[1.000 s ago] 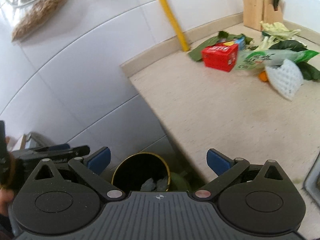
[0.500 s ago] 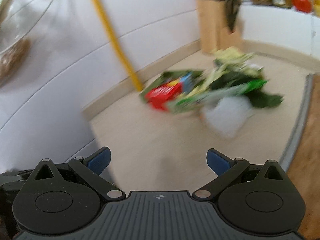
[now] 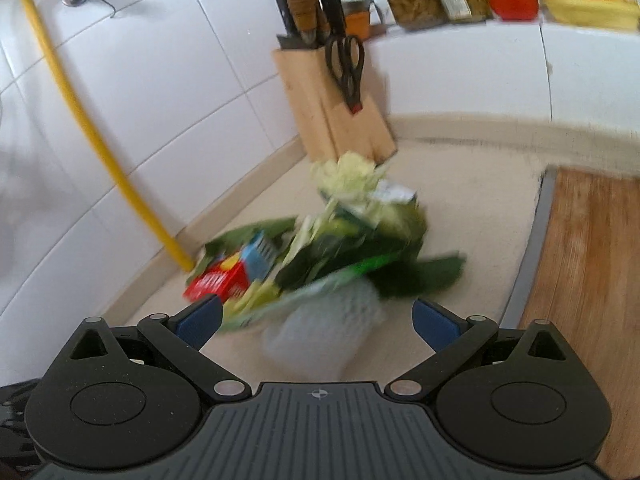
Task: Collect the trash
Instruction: 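Raise both open tools from the bin back toward the countertop scrap pile, then grasp a pale cabbage leaf with the right tool while the left tool approaches the pile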
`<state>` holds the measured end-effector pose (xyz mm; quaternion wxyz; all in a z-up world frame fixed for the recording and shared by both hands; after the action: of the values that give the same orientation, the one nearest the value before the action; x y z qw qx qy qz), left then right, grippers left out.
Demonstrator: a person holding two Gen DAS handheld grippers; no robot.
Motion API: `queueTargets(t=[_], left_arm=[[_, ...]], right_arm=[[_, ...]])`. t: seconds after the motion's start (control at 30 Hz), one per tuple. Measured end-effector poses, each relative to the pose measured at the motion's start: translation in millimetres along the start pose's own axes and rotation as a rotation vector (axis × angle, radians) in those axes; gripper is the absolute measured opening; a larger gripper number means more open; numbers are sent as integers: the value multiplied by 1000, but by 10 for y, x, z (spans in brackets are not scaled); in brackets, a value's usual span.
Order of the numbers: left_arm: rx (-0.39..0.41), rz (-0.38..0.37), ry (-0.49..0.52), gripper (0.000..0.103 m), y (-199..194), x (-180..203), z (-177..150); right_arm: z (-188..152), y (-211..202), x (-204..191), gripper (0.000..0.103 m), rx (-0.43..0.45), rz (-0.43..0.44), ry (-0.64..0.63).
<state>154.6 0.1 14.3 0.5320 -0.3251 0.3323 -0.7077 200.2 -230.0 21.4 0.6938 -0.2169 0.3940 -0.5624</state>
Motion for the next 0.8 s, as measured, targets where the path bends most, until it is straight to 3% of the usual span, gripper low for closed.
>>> queueTargets(t=[0.3, 0.63, 0.73, 0.8], left_arm=[[34, -20, 40, 64, 227, 218, 646], [-36, -46, 117, 64, 662, 464, 1022], [-55, -59, 102, 64, 723, 438, 1023], [-70, -74, 90, 64, 753, 409, 1020]], right_arm=[[609, 267, 173, 96, 16, -59, -131], [1179, 907, 94, 91, -65, -51, -330], [1292, 1142, 72, 78, -125, -44, -351], [1318, 1282, 82, 62, -185, -45, -348]])
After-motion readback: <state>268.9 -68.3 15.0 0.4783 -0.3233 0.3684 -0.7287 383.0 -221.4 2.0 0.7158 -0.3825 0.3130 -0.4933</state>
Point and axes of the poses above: each gripper's, at about its wrist camera, not at the fingertips, and y roughly the way its jaws point, x to its right, z to its top, the point moved 2 cm from there along y, roughly the way its jaws point, and after that the axes turned 13 degrees about -x, right-handed, at the moved point
